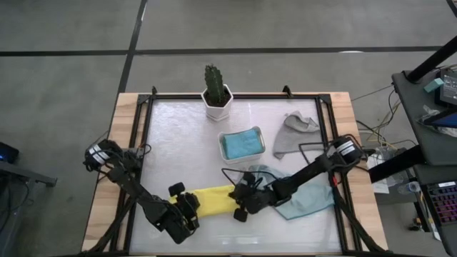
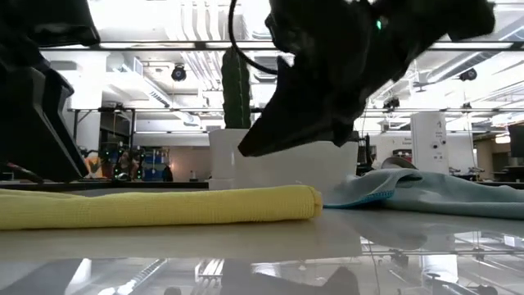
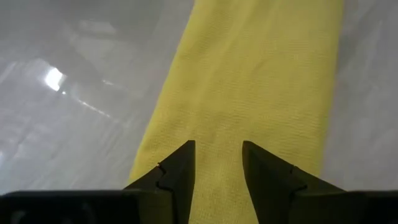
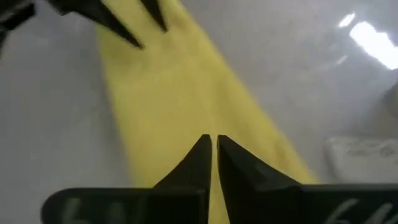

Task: Fold microfiber towels
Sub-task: Fold the yellow towel

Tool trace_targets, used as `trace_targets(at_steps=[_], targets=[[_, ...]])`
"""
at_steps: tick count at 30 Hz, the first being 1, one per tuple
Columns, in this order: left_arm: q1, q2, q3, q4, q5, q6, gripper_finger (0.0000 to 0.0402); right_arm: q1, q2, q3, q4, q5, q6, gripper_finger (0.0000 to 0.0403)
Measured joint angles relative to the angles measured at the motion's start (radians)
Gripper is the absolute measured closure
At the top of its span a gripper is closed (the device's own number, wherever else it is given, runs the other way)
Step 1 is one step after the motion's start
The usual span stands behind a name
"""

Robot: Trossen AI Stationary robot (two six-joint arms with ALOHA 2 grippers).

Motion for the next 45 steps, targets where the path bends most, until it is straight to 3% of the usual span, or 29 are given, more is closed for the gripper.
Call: trace_targets(at_steps=[5, 10, 15, 20, 28, 39, 45], targets=[[-0.002, 0.012, -0.011, 0.077, -0.005, 0.0, 0.0284, 0.0, -0.011, 0.085, -0.208, -0.177, 0.186, 0.0329], [-0.018, 0.038, -0.016, 0.103, -0.004, -0.005, 0.0284, 0.0, -0.013, 0.139, -0.377, -0.269, 0.326, 0.0253], [-0.03, 0.05, -0.021, 0.103, 0.001, -0.006, 0.0284, 0.0, -0.021, 0.161, -0.507, -0.256, 0.407, 0.0184], [-0.036, 0.051, -0.023, 0.103, 0.001, -0.008, 0.0284, 0.0, -0.022, 0.155, -0.49, -0.196, 0.452, 0.0139], [-0.036, 0.051, -0.024, 0.103, 0.001, -0.009, 0.0284, -0.01, -0.023, 0.092, -0.445, -0.156, 0.502, 0.0122], [-0.035, 0.051, -0.025, 0.103, -0.008, -0.008, 0.0284, -0.022, -0.023, -0.058, -0.121, -0.166, 0.556, 0.0124], [-0.035, 0.051, -0.025, 0.103, -0.009, -0.008, 0.0284, -0.024, -0.023, -0.077, -0.049, -0.2, 0.543, 0.0137]])
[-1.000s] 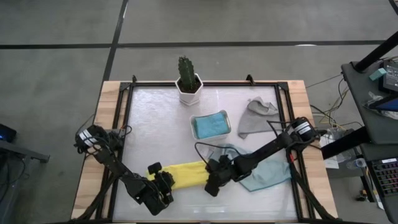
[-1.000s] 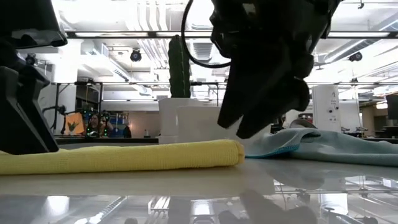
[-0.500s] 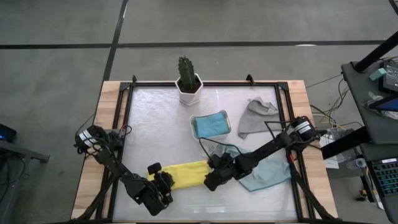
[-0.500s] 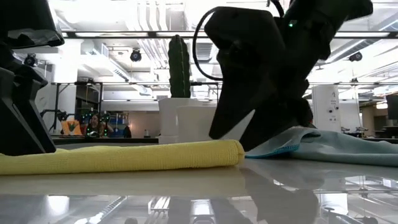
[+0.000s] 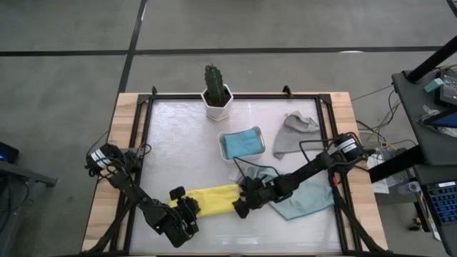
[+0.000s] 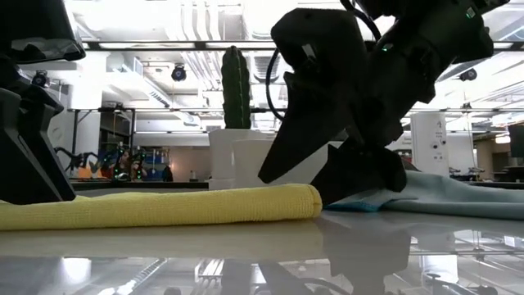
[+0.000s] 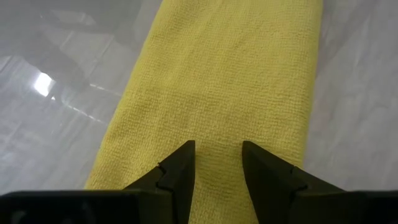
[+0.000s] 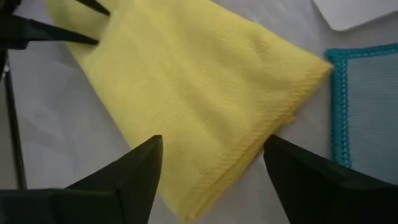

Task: Fold microfiber towels
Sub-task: Fold the yellow towel

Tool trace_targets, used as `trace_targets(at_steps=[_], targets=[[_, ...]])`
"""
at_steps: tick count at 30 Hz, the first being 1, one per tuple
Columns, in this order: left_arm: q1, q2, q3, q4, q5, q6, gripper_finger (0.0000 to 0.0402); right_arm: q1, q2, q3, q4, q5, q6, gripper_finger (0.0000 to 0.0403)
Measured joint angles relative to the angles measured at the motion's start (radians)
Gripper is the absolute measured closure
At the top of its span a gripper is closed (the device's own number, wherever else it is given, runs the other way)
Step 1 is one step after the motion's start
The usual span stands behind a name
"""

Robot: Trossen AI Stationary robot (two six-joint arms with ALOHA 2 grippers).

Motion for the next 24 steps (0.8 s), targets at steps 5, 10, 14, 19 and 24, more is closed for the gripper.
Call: trace_targets(at_steps=[5, 10, 14, 19, 24], targets=[[0.0, 0.0, 0.0, 0.0, 0.0, 0.0, 0.0284, -0.001, 0.0, 0.018, 0.008, -0.01, -0.038, 0.0144], [0.0, 0.0, 0.0, 0.0, -0.001, 0.0, 0.0284, -0.003, 0.0, 0.03, 0.045, -0.01, -0.076, 0.0145], [0.0, 0.0, 0.0, 0.0, -0.007, 0.0, 0.0284, -0.004, 0.002, 0.03, 0.053, -0.01, -0.086, 0.0148], [0.0, 0.0, 0.0, 0.001, -0.028, 0.0, 0.0284, -0.01, 0.007, 0.03, 0.057, -0.009, -0.088, 0.0202], [0.0, 0.0, 0.0, 0.005, -0.03, 0.0, 0.0284, -0.016, 0.036, 0.03, 0.078, -0.009, -0.087, 0.0282]])
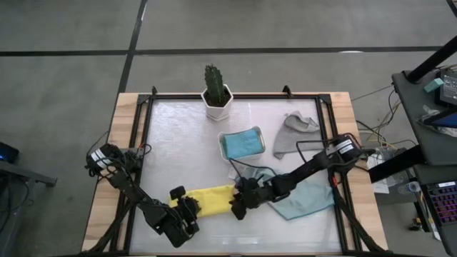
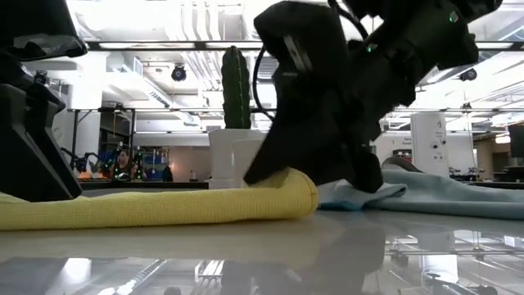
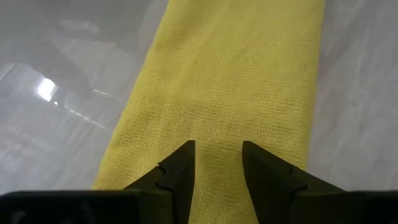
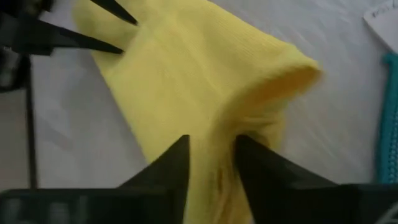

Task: Fold microfiber towels
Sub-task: Fold the yellow towel

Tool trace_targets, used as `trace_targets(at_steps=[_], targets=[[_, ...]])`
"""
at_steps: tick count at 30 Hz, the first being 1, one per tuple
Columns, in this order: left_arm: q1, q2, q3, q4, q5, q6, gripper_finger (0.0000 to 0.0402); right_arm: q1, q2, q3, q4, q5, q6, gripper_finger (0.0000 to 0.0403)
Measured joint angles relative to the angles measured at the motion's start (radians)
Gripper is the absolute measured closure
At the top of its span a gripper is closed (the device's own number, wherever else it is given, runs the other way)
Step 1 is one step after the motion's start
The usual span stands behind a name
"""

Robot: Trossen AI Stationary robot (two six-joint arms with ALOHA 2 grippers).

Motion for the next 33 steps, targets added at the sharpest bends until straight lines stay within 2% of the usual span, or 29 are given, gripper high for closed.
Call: trace_targets(at_steps=[7, 14, 20, 27, 33], targets=[[0.0, -0.007, 0.022, -0.012, 0.0, 0.029, 0.0284, 0.0, 0.006, 0.0, 0.002, -0.003, -0.065, 0.0386], [-0.005, -0.077, 0.035, -0.018, 0.006, 0.112, 0.0284, 0.001, -0.048, 0.001, -0.057, -0.008, -0.096, 0.0393], [-0.037, -0.147, 0.035, -0.099, 0.063, 0.105, 0.0284, 0.0, -0.144, 0.001, -0.25, -0.008, -0.098, 0.0394], [-0.098, -0.158, 0.012, -0.173, 0.111, -0.027, 0.0284, 0.0, -0.236, 0.017, -0.435, -0.008, -0.083, 0.0394], [-0.135, -0.105, 0.002, -0.132, 0.118, -0.104, 0.0284, 0.0, -0.219, 0.114, -0.549, -0.009, -0.096, 0.0394]])
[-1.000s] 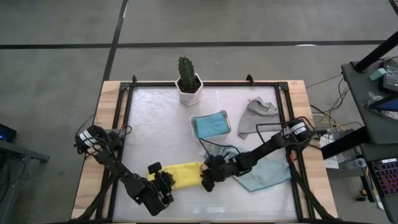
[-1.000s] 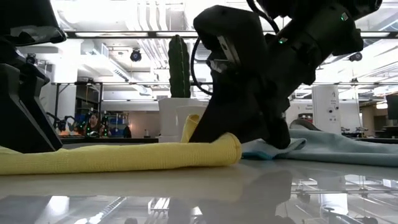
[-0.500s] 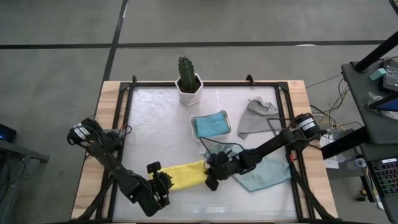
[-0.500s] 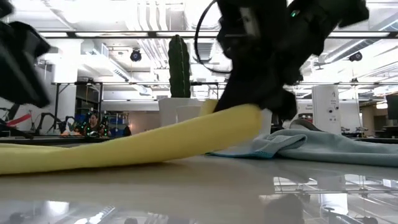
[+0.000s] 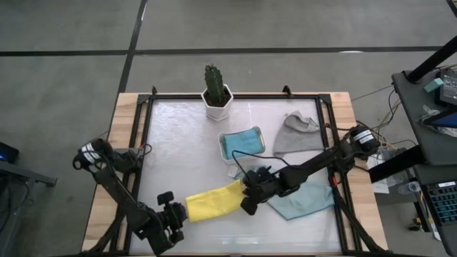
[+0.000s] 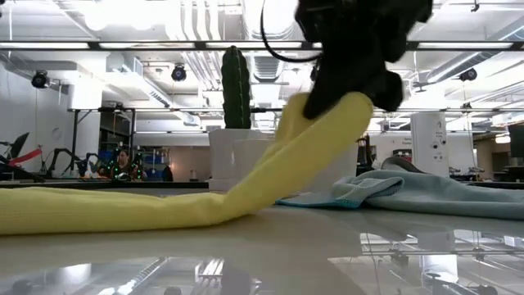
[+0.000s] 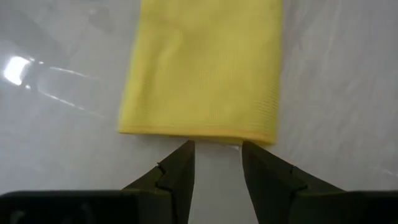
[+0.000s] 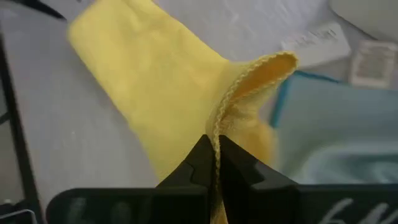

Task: Fold microfiber towels
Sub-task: Fold the yellow towel

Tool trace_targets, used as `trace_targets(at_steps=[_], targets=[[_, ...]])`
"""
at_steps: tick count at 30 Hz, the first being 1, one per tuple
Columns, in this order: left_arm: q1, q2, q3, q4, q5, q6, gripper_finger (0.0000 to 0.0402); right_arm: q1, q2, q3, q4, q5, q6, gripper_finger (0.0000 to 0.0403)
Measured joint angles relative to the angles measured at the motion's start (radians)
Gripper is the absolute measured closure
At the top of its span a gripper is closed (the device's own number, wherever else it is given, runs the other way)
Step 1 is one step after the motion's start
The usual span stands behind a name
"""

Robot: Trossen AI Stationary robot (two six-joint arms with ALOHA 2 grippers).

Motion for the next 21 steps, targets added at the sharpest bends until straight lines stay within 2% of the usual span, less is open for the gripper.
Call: trace_targets(at_steps=[10, 21], targets=[[-0.001, 0.1, 0.0, 0.064, -0.005, -0.001, 0.0284, 0.0, 0.127, 0.193, 0.002, -0.021, -0.09, 0.0394], [0.001, 0.115, 0.001, 0.101, -0.045, 0.0, 0.0284, -0.006, 0.345, 0.42, 0.076, -0.017, -0.172, 0.0394]])
